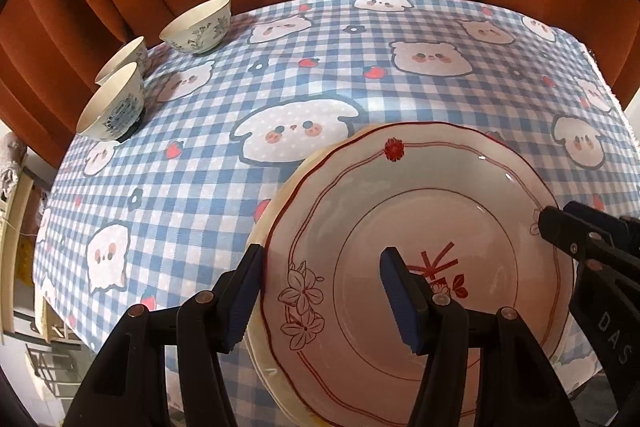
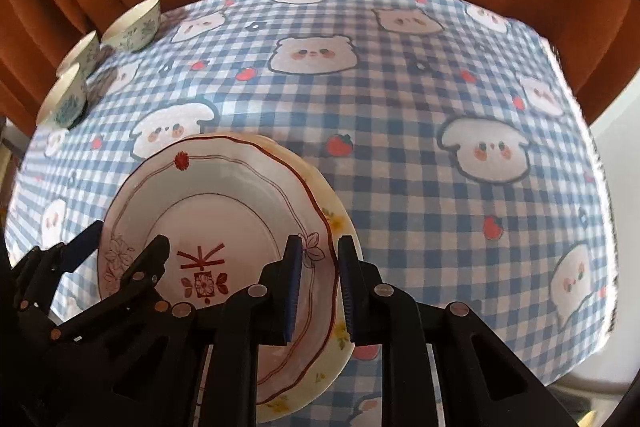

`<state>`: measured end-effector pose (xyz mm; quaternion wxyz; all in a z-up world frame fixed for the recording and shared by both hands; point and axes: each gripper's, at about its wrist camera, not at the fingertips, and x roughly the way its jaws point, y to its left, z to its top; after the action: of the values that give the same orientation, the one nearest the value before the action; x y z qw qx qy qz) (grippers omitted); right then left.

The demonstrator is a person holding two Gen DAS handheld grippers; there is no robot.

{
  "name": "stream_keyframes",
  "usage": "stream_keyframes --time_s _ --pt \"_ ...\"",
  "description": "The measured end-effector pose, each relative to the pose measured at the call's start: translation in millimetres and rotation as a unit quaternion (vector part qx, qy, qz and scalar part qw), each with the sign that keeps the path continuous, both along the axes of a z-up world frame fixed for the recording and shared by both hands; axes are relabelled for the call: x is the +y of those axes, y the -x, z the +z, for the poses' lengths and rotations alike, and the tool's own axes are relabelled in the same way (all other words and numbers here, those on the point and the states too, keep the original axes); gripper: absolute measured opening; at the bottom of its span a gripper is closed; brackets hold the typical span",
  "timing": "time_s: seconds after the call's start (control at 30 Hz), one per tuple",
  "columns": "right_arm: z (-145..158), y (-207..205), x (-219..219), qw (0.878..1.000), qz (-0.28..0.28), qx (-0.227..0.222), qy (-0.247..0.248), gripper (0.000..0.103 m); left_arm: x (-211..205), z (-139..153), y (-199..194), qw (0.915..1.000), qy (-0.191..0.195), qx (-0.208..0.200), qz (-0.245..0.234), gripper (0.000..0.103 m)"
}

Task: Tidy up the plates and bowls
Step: 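Lower the red-rimmed plate onto the yellow-flower plates and open both grippers, then move both grippers to the beige glass plate and close on its rim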

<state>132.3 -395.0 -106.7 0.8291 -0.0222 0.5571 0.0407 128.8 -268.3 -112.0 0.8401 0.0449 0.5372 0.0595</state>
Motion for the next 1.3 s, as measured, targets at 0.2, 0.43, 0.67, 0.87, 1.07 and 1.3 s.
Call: stream_keyframes --time_s 0.2,0.43,0.67,0.87,1.07,1.3 --pt "0 -3 -2 1.000 0.010 0.001 -0.010 0.021 0 -2 0 0.9999 0.009 -0.003 0.012 0.069" --pt "-2 -5 -3 1.000 0.010 0.007 -0.017 0.021 4 -1 -2 0.9991 0.041 0.004 0.012 0.080" --pt "4 -5 1 1.000 0.011 0.012 -0.014 0.027 10 8 0 0.9980 0.062 0.012 -0.001 0.087" --pt "13 -3 13 1.000 0.000 0.000 -0.004 0.055 25 13 -1 0.9960 0.085 0.004 -0.027 0.090" --pt "25 2 45 1.000 -0.023 -0.012 -0.001 0.055 56 19 -6 0.9947 0.093 0.008 -0.044 0.090" --pt "39 2 96 0.998 -0.050 -0.024 0.000 0.056 107 29 -10 0.9937 0.090 0.002 -0.067 0.087"
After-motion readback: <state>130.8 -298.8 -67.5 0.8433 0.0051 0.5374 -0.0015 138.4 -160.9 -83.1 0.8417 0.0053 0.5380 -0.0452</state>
